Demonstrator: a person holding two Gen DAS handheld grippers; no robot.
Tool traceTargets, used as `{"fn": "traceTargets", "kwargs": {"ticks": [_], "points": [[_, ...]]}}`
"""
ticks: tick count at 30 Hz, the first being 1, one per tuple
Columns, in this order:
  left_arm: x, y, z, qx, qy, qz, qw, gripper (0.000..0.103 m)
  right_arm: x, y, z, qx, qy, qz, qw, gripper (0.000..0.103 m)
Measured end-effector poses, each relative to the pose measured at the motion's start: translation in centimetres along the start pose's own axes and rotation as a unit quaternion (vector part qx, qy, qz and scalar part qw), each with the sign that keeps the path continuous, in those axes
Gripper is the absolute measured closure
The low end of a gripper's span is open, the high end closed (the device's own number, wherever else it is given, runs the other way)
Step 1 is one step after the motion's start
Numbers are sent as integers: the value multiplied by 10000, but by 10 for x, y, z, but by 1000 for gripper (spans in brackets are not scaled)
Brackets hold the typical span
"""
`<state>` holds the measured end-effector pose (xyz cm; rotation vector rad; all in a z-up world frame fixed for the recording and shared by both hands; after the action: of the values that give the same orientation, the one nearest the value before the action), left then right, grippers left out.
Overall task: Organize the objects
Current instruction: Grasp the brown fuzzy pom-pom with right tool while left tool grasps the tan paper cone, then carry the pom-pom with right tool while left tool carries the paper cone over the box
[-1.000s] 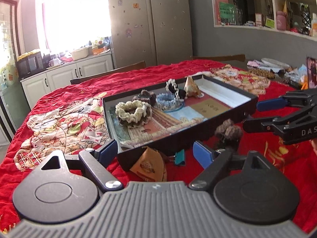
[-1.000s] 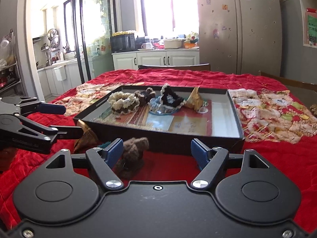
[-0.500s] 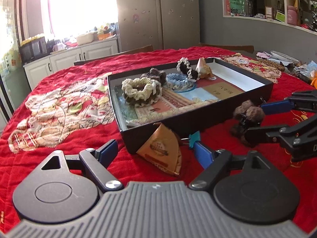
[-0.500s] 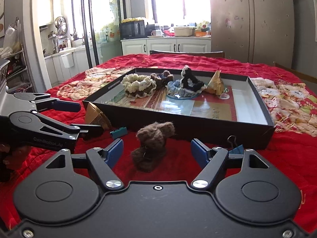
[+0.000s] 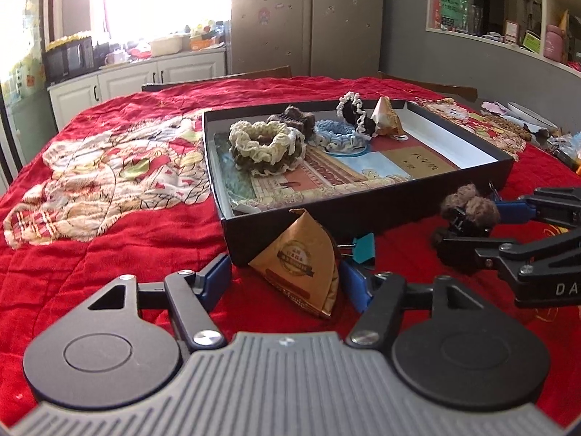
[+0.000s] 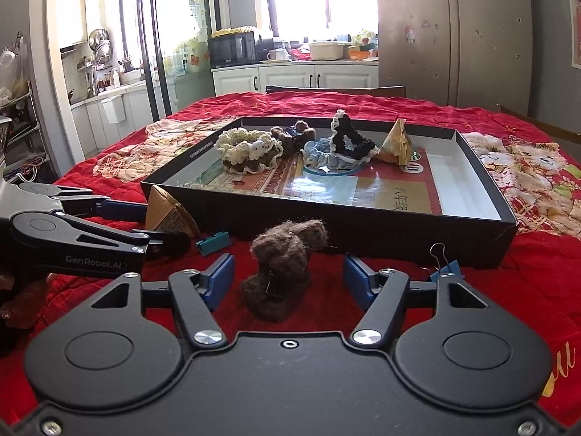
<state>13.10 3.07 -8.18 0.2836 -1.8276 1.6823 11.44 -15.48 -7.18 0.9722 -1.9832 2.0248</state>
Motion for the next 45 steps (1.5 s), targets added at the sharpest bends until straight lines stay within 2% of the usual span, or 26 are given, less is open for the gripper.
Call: {"fn": "traceTargets", "kwargs": {"ticks": [4,9,12,18,31,37,45], "points": [[-1,0,0,53,-137,-18,9999,35,-3,1,0,-20,10,-76,10000,51],[-1,0,-2,123,-260,-30,9996,48,-4,1,0,-25,-45,-109,9999,64],[0,0,-3,107,-334,-29,9994,50,-5,2,-2,17,-58,-129,9999,67],[1,0,-1,21,-406,-23,9992,52,-3,2,-3,55,-85,-115,9999,71],[18,-1,10,-120,-238,36,9996,53,3,1,-3,19,-208,-15,9998,78],[40,-17,20,-189,-101,347,9992,53,14,-7,-2,-57,-345,126,9993,79],[51,-44,28,-194,-40,682,9975,53,33,-28,5,-219,-440,405,9980,79]]}}
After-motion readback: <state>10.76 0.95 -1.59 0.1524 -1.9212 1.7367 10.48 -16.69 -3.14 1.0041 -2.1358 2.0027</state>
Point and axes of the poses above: each gripper's, at about its wrist camera, not at the fingertips, and x roughly against the way its jaws point, z to its right, y to its underside, the point moved 5 cm from there along -x, roughly the way its jaws point, and after that the axes turned 1 degree about z, right-handed, at the moved point
